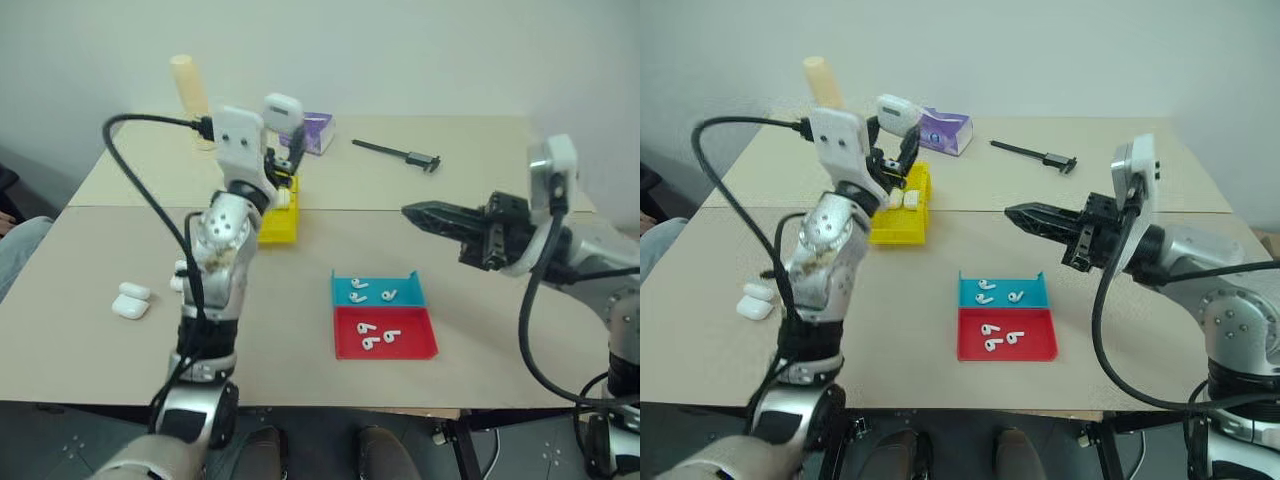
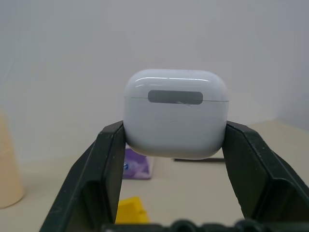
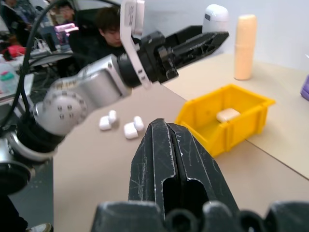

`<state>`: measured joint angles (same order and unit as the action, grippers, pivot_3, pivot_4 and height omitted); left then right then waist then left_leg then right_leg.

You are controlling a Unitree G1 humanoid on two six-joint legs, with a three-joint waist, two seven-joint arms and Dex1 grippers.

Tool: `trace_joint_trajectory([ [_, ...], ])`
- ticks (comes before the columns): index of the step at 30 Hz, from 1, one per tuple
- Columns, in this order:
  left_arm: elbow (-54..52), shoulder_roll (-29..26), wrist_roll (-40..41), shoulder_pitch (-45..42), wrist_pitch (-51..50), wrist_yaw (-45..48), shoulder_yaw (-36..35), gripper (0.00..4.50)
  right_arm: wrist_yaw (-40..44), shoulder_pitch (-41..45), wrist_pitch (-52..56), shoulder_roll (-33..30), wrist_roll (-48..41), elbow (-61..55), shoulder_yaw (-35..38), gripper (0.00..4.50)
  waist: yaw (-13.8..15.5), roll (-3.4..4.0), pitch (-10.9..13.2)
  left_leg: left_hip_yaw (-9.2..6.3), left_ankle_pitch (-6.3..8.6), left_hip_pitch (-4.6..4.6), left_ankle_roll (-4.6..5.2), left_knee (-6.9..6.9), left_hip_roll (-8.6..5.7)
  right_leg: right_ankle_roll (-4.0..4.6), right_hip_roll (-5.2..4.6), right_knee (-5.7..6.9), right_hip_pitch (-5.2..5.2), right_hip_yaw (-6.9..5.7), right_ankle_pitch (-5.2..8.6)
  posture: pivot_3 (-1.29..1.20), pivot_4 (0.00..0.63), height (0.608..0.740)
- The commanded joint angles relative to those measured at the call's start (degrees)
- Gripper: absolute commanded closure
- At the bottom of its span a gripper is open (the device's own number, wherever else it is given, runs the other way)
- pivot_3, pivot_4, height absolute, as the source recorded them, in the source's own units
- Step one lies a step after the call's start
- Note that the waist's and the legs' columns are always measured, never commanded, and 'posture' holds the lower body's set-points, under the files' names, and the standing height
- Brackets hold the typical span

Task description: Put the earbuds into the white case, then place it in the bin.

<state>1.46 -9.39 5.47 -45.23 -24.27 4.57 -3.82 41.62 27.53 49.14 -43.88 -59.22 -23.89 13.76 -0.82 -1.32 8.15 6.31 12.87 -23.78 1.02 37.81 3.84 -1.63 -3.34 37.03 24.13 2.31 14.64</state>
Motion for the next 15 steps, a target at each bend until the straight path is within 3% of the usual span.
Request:
trace_joint_trajectory([
  [1, 6.9, -1.6, -3.7, -1.1, -0.5, -2.1, 0.8, 1.76, 1.0, 0.2, -2.2, -0.2, 3.0, -0.4, -1.6, 4.48, 0.0, -0.01, 0.0, 0.01, 0.0, 0.04, 0.0, 0.0, 0.01, 0.0, 0.01, 0.01, -0.03, 0.0, 0.0, 0.0, 0.15, 0.74],
  [9, 22.0, -1.9, -7.2, -3.2, 6.8, -4.5, 1.6, 1.76, 1.6, -0.4, -2.4, -0.9, 10.0, 0.5, -6.1, 4.48, 0.5, -0.04, 0.0, 0.09, 0.0, -0.13, -0.01, 0.0, -0.01, 0.01, -0.03, -0.06, 0.07, -0.06, 0.0, 0.0, 0.15, 0.74],
  [14, 24.6, -1.1, -6.2, -4.0, 10.1, -4.5, 0.6, 0.11, 2.0, -1.5, -2.0, -1.4, 12.8, -0.2, -7.4, 4.5, 0.9, -0.04, 0.0, 0.19, 0.0, -0.13, -0.01, 0.01, -0.01, 0.01, -0.03, -0.03, 0.06, -0.09, 0.0, 0.0, 0.15, 0.74],
  [15, 23.6, -0.7, -5.5, -3.8, 9.8, -4.0, 0.4, 0.04, 2.2, -1.7, -1.9, -1.5, 13.1, -0.4, -7.6, 4.5, 0.9, -0.04, 0.0, 0.18, 0.0, -0.13, -0.01, 0.01, -0.01, 0.01, -0.03, -0.03, 0.07, -0.09, 0.0, 0.0, 0.15, 0.74],
])
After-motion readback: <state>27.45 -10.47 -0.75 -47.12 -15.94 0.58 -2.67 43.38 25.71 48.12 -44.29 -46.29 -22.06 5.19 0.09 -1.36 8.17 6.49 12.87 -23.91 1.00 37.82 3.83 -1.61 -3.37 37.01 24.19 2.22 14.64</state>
